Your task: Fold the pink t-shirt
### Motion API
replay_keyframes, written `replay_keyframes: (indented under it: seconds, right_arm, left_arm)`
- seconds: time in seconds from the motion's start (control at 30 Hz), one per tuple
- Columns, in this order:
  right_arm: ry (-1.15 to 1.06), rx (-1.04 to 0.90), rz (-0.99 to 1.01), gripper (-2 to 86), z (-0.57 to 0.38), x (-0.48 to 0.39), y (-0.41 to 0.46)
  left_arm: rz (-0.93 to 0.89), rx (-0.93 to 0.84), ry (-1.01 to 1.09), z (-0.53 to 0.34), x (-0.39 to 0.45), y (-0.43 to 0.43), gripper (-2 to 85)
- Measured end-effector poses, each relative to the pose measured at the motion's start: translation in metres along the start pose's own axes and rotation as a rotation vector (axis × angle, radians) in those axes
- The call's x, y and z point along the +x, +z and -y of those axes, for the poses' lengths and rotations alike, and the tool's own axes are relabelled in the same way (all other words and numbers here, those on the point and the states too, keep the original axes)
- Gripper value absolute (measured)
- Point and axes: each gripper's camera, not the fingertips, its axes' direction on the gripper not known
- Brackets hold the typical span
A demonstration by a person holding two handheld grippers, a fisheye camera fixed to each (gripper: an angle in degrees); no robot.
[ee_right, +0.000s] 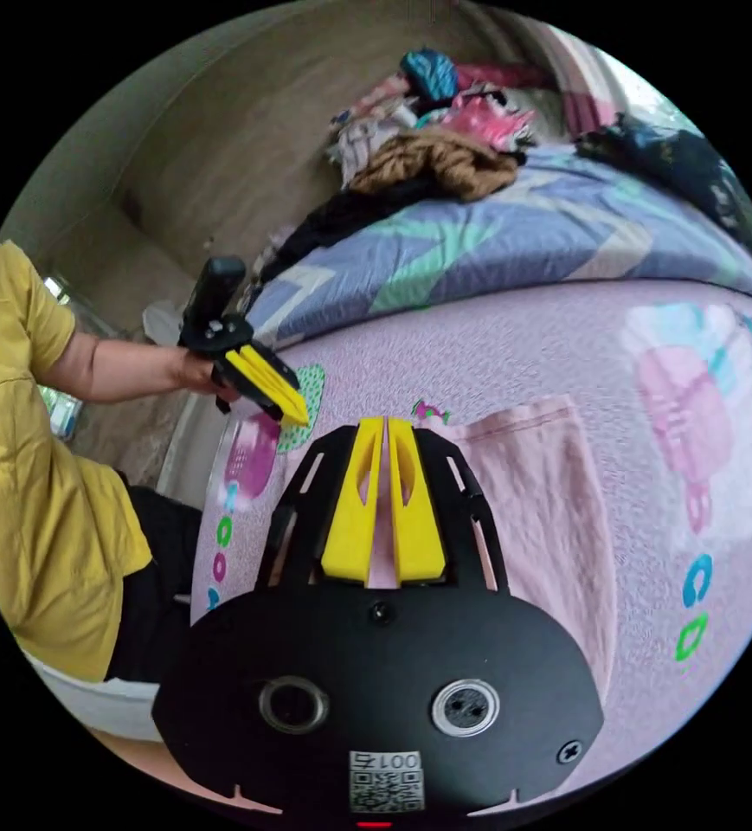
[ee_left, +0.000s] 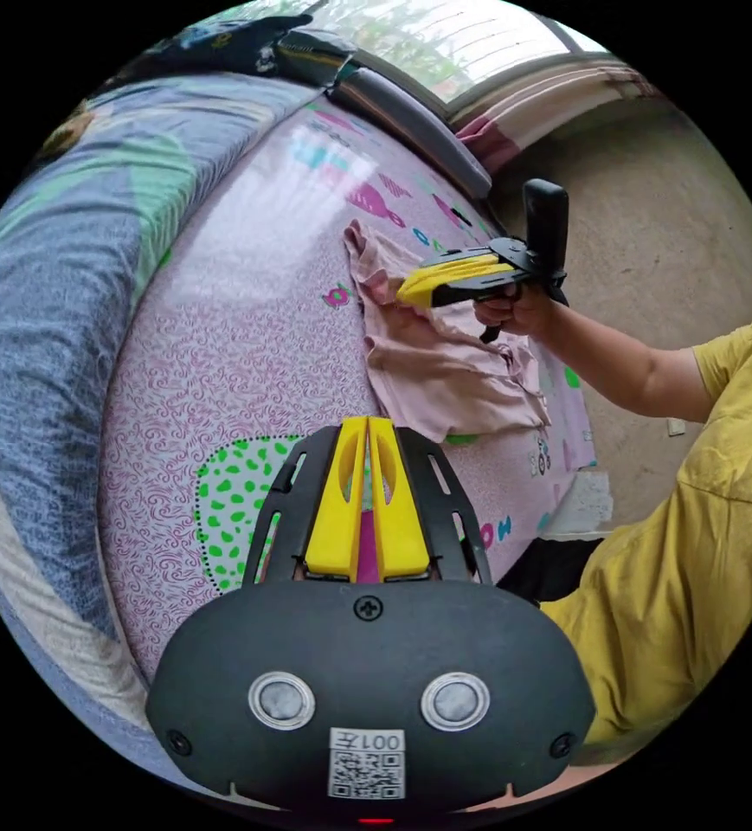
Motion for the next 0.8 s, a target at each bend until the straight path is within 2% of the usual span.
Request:
replay_keyframes:
  seconds: [0.07, 0.2, 0.37, 0.47, 0.53, 0.73, 0.8]
  right_arm:
    - [0.049, 0.077, -0.066, 0.4, -0.023, -0.018, -0.027]
    - [0.15, 0.053, -0.223, 0.1, -0.08, -0.054, -0.055]
    - [0.523, -0.063, -0.512, 0.0, -0.187, -0.107, -0.088]
    - [0.8, -0.014, -0.631, 0.0, -0.244, -0.131, -0.111]
    - [0.879, -0.032, -0.692, 0.0, -0.266, -0.143, -0.115]
    - [0.894, -0.2, -0.773, 0.0, -0.288, -0.165, -0.097]
    - [0.905, -0.177, -0.767, -0.1, -0.295, -0.171, -0.098]
  left_arm:
    - [0.031, 0.003, 0.066, 0.007, 0.02, 0.005, -1.3]
    - [0.08, -0.018, 0.232, 0.02, 0.067, 0.032, -1.2]
    - [0.075, -0.073, 0.328, 0.029, 0.106, 0.072, -1.2]
    - [0.063, -0.099, 0.324, 0.032, 0.115, 0.09, -1.2]
    - [0.067, -0.129, 0.312, 0.033, 0.118, 0.1, -1.3]
    - [0.147, -0.213, 0.354, 0.034, 0.129, 0.119, -1.3]
    - [0.145, -0.223, 0.332, 0.037, 0.129, 0.121, -1.4]
